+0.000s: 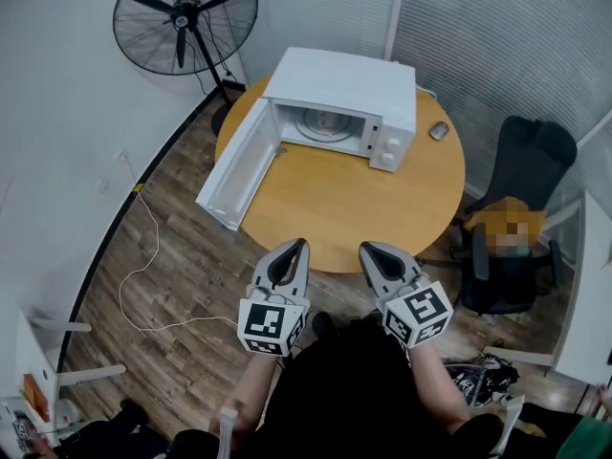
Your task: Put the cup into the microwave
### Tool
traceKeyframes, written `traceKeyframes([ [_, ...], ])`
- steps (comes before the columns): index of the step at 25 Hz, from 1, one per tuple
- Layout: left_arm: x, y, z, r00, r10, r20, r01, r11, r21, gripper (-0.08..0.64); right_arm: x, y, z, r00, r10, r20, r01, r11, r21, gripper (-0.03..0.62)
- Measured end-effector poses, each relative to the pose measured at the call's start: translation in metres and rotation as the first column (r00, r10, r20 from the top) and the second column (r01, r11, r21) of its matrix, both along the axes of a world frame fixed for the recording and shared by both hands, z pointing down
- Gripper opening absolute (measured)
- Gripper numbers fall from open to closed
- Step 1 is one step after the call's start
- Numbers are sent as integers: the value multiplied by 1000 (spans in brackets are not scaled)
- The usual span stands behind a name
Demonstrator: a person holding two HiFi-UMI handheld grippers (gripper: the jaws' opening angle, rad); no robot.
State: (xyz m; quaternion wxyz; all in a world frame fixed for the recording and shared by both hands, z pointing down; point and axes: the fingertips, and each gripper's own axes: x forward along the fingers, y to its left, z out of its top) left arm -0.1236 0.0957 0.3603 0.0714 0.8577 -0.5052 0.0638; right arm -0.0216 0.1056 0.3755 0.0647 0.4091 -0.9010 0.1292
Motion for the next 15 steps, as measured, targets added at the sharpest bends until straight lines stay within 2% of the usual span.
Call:
traceKeyframes([
  [15, -5, 6, 6, 1000, 10, -2, -11, 1000, -22, -3, -6, 5, 0, 1000, -1, -19, 1, 1000, 13, 8],
])
